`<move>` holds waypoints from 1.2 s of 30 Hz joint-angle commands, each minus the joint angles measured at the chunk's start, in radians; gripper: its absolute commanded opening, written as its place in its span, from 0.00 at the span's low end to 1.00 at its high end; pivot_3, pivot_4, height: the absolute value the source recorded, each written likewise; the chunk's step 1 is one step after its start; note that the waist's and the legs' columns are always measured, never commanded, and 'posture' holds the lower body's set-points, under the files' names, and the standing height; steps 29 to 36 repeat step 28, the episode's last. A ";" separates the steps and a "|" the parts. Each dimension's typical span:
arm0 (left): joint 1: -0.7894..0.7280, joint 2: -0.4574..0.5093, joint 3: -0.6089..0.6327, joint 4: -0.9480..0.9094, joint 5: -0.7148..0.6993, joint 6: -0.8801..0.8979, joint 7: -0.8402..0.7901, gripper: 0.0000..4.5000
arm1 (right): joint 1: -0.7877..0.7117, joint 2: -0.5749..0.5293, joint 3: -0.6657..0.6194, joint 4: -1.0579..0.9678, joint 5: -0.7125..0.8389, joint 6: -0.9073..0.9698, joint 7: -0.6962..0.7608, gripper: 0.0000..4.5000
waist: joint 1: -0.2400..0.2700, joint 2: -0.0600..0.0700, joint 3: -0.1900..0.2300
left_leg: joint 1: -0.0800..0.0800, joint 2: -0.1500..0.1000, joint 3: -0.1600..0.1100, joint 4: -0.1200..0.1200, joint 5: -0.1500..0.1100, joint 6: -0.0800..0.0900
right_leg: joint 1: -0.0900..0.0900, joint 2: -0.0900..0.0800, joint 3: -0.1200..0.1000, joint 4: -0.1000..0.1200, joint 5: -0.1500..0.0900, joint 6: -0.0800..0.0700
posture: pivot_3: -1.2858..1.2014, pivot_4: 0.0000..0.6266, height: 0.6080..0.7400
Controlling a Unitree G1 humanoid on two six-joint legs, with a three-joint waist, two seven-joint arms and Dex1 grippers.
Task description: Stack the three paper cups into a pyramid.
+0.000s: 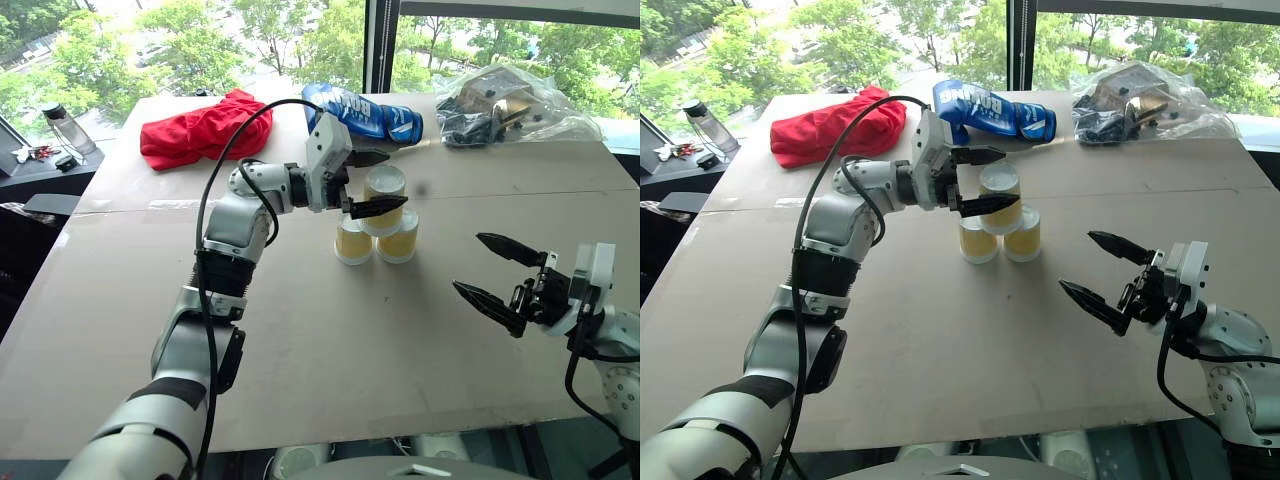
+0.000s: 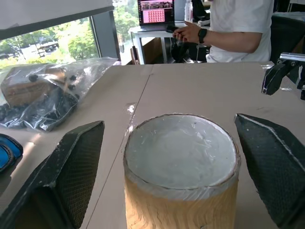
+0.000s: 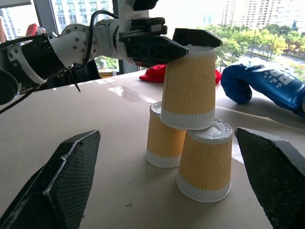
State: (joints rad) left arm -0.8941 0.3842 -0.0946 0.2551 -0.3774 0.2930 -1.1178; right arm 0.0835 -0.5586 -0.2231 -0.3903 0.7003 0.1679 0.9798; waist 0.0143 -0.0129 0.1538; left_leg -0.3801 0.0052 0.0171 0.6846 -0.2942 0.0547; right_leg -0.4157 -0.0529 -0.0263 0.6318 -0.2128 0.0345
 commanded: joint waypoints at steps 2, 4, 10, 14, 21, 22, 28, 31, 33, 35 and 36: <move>-0.008 -0.003 0.087 -0.156 -0.117 0.062 0.024 0.99 | -0.009 -0.001 -0.013 -0.012 0.004 -0.021 0.012 1.00 | 0.000 0.000 0.000 | 0.000 0.000 0.000 0.000 0.000 0.000 | 0.000 0.000 0.000 0.000 0.000 0.000 | 0.52 0.24 0.98; -0.002 0.003 0.135 -0.246 -0.198 0.119 0.043 0.99 | -0.011 -0.003 -0.016 0.000 0.003 -0.023 0.018 1.00 | 0.000 0.000 0.000 | 0.000 0.000 0.000 0.000 0.000 0.000 | 0.000 0.000 0.000 0.000 0.000 0.000 | 0.52 0.24 0.98; 0.202 0.103 0.240 -0.522 -0.340 0.330 0.176 0.99 | -0.009 0.012 -0.045 0.089 -0.008 -0.057 0.028 1.00 | -0.008 0.001 -0.001 | 0.002 0.001 0.001 -0.001 0.000 0.000 | 0.000 -0.001 0.005 0.002 0.000 0.000 | 0.52 0.24 0.98; 0.544 0.164 0.305 -0.704 -0.370 0.402 0.265 0.99 | 0.009 0.030 -0.062 0.179 -0.038 -0.118 0.053 1.00 | -0.011 0.002 -0.001 | 0.004 0.002 0.001 -0.002 0.000 0.000 | 0.000 -0.001 0.006 0.004 0.000 0.000 | 0.52 0.24 0.98; 1.019 0.151 0.259 -0.729 -0.052 0.151 0.412 0.99 | 0.046 0.018 -0.035 0.365 -0.131 -0.219 0.133 1.00 | 0.009 0.001 0.000 | 0.005 0.001 0.002 -0.002 0.000 -0.001 | 0.002 -0.008 0.007 0.003 -0.002 -0.005 | 0.52 0.24 0.98; 1.071 0.141 0.240 -0.713 -0.008 0.106 0.425 0.99 | 0.057 0.015 -0.028 0.405 -0.159 -0.248 0.148 1.00 | 0.007 0.002 -0.002 | 0.006 0.001 0.003 -0.002 0.000 -0.001 | 0.002 -0.008 0.007 0.003 -0.002 -0.005 | 0.52 0.24 0.98; 1.185 0.121 0.183 -0.677 0.087 -0.043 0.432 0.99 | 0.060 0.017 -0.028 0.505 -0.197 -0.311 0.171 1.00 | 0.005 0.003 -0.002 | 0.011 0.000 0.007 -0.004 0.000 0.000 | 0.006 -0.011 0.010 0.000 -0.002 -0.005 | 0.52 0.24 0.98; 1.185 0.121 0.183 -0.677 0.087 -0.043 0.432 0.99 | 0.060 0.017 -0.028 0.505 -0.197 -0.311 0.171 1.00 | 0.005 0.003 -0.002 | 0.011 0.000 0.007 -0.004 0.000 0.000 | 0.006 -0.011 0.010 0.000 -0.002 -0.005 | 0.52 0.24 0.98; 1.185 0.121 0.183 -0.677 0.087 -0.043 0.432 0.99 | 0.060 0.017 -0.028 0.505 -0.197 -0.311 0.171 1.00 | 0.005 0.003 -0.002 | 0.011 0.000 0.007 -0.004 0.000 0.000 | 0.006 -0.011 0.010 0.000 -0.002 -0.005 | 0.52 0.24 0.98; 1.185 0.121 0.183 -0.677 0.087 -0.043 0.432 0.99 | 0.060 0.017 -0.028 0.505 -0.197 -0.311 0.171 1.00 | 0.005 0.003 -0.002 | 0.011 0.000 0.007 -0.004 0.000 0.000 | 0.006 -0.011 0.010 0.000 -0.002 -0.005 | 0.52 0.24 0.98; 1.185 0.121 0.183 -0.677 0.087 -0.043 0.432 0.99 | 0.060 0.017 -0.028 0.505 -0.197 -0.311 0.171 1.00 | 0.005 0.003 -0.002 | 0.011 0.000 0.007 -0.004 0.000 0.000 | 0.006 -0.011 0.010 0.000 -0.002 -0.005 | 0.52 0.24 0.98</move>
